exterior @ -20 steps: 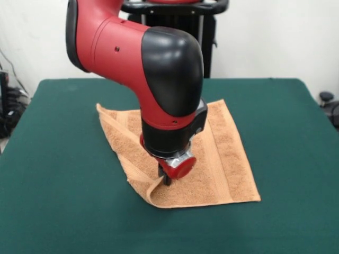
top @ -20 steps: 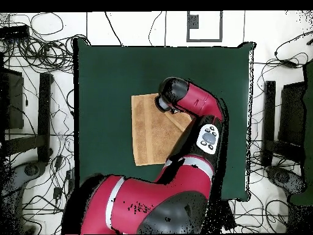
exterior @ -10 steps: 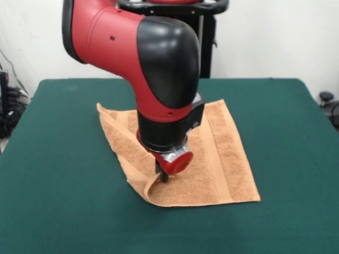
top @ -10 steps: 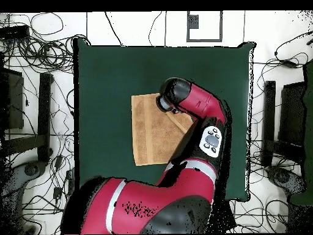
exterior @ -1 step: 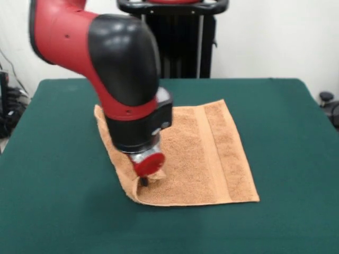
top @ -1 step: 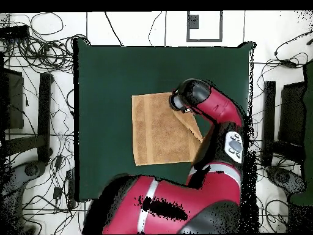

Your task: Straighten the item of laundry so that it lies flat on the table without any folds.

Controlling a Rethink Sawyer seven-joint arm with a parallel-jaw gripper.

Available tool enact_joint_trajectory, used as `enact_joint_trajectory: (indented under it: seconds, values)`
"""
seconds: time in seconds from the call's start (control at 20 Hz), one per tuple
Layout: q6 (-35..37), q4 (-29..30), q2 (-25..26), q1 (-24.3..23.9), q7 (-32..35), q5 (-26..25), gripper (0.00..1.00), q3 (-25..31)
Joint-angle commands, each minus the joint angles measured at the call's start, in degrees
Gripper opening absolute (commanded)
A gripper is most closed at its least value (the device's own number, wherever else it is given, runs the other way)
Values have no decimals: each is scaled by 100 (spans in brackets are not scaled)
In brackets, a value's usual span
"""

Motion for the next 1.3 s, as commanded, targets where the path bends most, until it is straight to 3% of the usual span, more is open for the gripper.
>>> enact_joint_trajectory:
  seconds: [0.05, 0.25, 0.55, 0.9, 1.15, 1.3]
  values:
    - [-638, 655, 245, -556, -618, -210, 0, 1352]
    - [-802, 716, 428, -1143, -1276, -321, 0, 2031]
    - [-614, 355, 1170, -2044, -2421, -678, 0, 3183]
    - [-1089, 437, 972, -2046, -1709, -1584, 0, 3141]
    - [-1189, 160, 957, -1753, -1074, -2060, 0, 2761]
    - [-1112, 244, 1099, -2130, -1373, -2006, 0, 3252]
